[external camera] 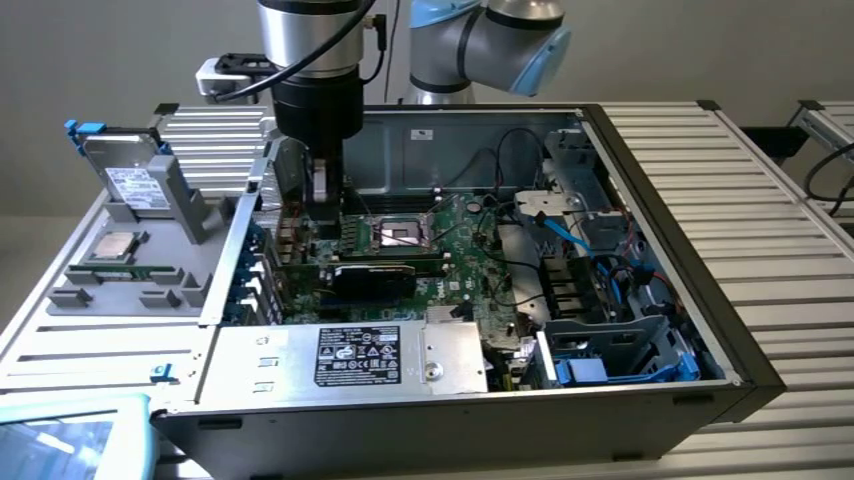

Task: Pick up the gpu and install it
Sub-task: 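Press down on the gpu until it lock into place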

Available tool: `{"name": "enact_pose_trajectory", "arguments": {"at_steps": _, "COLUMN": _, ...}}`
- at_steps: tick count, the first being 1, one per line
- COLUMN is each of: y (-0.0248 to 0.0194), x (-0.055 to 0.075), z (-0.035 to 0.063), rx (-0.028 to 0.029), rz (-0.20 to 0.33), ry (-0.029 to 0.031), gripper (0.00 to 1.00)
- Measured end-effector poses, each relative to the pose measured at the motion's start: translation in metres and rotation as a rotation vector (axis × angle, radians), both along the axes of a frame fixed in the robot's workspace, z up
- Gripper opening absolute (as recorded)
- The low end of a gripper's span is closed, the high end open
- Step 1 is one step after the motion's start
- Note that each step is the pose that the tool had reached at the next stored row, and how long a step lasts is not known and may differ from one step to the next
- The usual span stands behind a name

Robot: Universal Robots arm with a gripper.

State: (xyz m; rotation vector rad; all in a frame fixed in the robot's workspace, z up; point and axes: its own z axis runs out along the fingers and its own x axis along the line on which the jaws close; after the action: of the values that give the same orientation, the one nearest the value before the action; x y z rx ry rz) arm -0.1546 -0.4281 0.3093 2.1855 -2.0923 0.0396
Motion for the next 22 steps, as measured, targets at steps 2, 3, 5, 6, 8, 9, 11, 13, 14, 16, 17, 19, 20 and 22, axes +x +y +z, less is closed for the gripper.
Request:
{"name": "enact_pose_trajectory", "arguments": {"at_steps": 2, "y": -0.0001, "x": 0.000, "z": -0.0025, "rx": 0.0015, "rz": 0.000, "ry": -0.0001, "gripper": 0.12}}
{"name": "enact_pose_trajectory", "arguments": {"at_steps": 3, "y": -0.0002, "x": 0.000, "z": -0.0035, "rx": 0.0018, "rz": 0.000, "ry": -0.0001, "gripper": 0.12}}
{"name": "enact_pose_trajectory", "arguments": {"at_steps": 5, "y": -0.0003, "x": 0.000, "z": -0.0055, "rx": 0.0021, "rz": 0.000, "ry": 0.0000, "gripper": 0.12}}
{"name": "enact_pose_trajectory", "arguments": {"at_steps": 6, "y": -0.0003, "x": -0.001, "z": -0.0063, "rx": 0.0021, "rz": 0.000, "ry": 0.0000, "gripper": 0.12}}
{"name": "enact_pose_trajectory", "arguments": {"at_steps": 8, "y": -0.0005, "x": -0.002, "z": -0.0078, "rx": 0.0022, "rz": 0.000, "ry": 0.0000, "gripper": 0.12}}
{"name": "enact_pose_trajectory", "arguments": {"at_steps": 9, "y": -0.0007, "x": -0.003, "z": -0.0085, "rx": 0.0022, "rz": 0.000, "ry": 0.0001, "gripper": 0.12}}
{"name": "enact_pose_trajectory", "arguments": {"at_steps": 11, "y": -0.0023, "x": -0.003, "z": -0.0100, "rx": 0.0024, "rz": 0.000, "ry": 0.0000, "gripper": 0.12}}
{"name": "enact_pose_trajectory", "arguments": {"at_steps": 13, "y": -0.0044, "x": -0.003, "z": -0.0113, "rx": 0.0029, "rz": 0.000, "ry": 0.0000, "gripper": 0.12}}
{"name": "enact_pose_trajectory", "arguments": {"at_steps": 14, "y": -0.0051, "x": -0.003, "z": -0.0121, "rx": 0.0031, "rz": 0.000, "ry": 0.0000, "gripper": 0.12}}
{"name": "enact_pose_trajectory", "arguments": {"at_steps": 16, "y": -0.0059, "x": -0.004, "z": -0.0145, "rx": 0.0035, "rz": 0.000, "ry": -0.0002, "gripper": 0.12}}
{"name": "enact_pose_trajectory", "arguments": {"at_steps": 17, "y": -0.0061, "x": -0.004, "z": -0.0161, "rx": 0.0033, "rz": 0.000, "ry": 0.0000, "gripper": 0.12}}
{"name": "enact_pose_trajectory", "arguments": {"at_steps": 19, "y": -0.0061, "x": -0.006, "z": -0.0197, "rx": 0.0033, "rz": 0.000, "ry": 0.0000, "gripper": 0.12}}
{"name": "enact_pose_trajectory", "arguments": {"at_steps": 20, "y": -0.0061, "x": -0.006, "z": -0.0215, "rx": 0.0033, "rz": 0.000, "ry": 0.0000, "gripper": 0.12}}
{"name": "enact_pose_trajectory", "arguments": {"at_steps": 22, "y": -0.0061, "x": -0.008, "z": -0.0251, "rx": 0.0033, "rz": 0.000, "ry": 0.0000, "gripper": 0.12}}
